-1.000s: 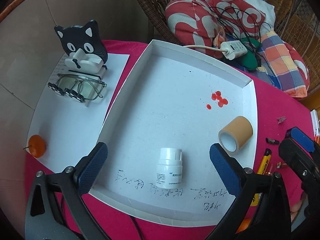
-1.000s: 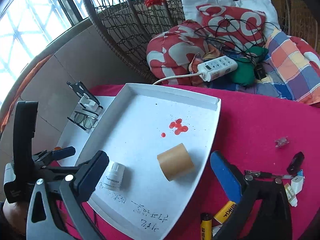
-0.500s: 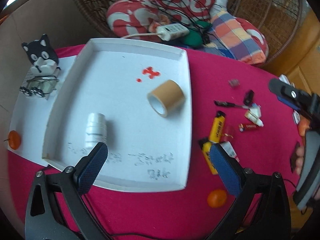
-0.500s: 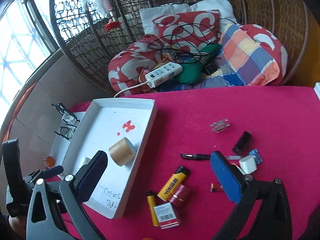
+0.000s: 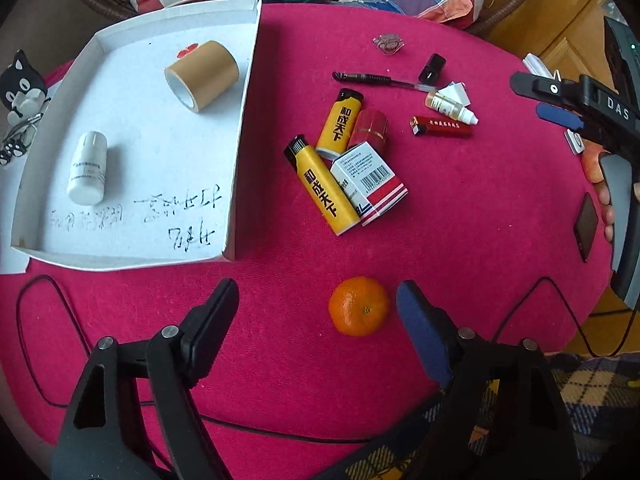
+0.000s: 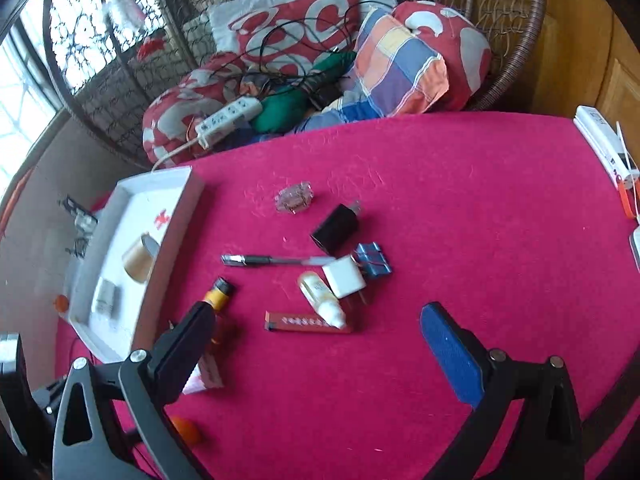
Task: Organize rigid objects
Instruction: 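Move both tools back toward the orange and dropper bottle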
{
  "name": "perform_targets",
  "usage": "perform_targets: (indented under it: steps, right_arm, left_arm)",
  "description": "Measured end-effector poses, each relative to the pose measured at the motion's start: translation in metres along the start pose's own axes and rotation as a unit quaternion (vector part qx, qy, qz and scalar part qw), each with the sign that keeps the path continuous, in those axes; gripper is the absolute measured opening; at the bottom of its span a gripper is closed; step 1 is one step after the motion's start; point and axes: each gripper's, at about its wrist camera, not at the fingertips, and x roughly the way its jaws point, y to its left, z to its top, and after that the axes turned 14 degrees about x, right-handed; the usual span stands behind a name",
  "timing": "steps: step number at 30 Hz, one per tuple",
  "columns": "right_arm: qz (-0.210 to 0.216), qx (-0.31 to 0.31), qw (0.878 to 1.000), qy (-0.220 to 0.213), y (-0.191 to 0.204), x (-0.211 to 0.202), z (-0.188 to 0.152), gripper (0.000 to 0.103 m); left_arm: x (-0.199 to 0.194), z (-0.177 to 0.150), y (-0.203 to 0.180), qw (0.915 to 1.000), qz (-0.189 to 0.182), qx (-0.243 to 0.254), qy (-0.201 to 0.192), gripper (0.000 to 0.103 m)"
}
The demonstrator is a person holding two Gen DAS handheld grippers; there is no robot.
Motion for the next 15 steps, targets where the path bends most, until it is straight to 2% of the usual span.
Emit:
perform_targets:
  steps: [5,8,10,11,12,13,14,15]
  right_arm:
    - [0.014,-0.056,0.997,0.045,-0.003,0.011,-0.014,0.102]
    - [0.022,-0.101,0.993,0.058,0.008,0.017,-0.015,0.091]
    - [0.019,-0.132,0.989,0.06,0.014,0.023,-0.011,0.089]
    - [0.022,-0.133,0.989,0.066,0.014,0.027,-0.007,0.08]
    - [0.032,-0.126,0.988,0.081,0.013,0.033,-0.003,0.066]
    - [0.044,-0.11,0.988,0.099,0.01,0.041,0.0,0.06]
    - [0.048,-0.094,0.988,0.109,0.008,0.047,0.003,0.055]
    - [0.045,-0.086,0.989,0.115,0.007,0.053,0.005,0.055]
  left_arm:
    - [0.006,-0.009,-0.005,0.9998,0.006,-0.017,0.002,0.079]
    - [0.007,-0.014,-0.007,0.9996,0.014,-0.024,0.002,0.079]
    - [0.008,-0.017,-0.007,0.9994,0.019,-0.03,0.004,0.079]
    - [0.009,-0.018,-0.008,0.9992,0.02,-0.034,0.005,0.079]
    - [0.01,-0.02,-0.008,0.999,0.023,-0.037,0.005,0.079]
    - [0.011,-0.022,-0.008,0.9988,0.026,-0.041,0.004,0.077]
    - [0.012,-0.023,-0.008,0.9987,0.026,-0.045,0.005,0.067]
    - [0.012,-0.026,-0.007,0.9985,0.022,-0.049,0.007,0.061]
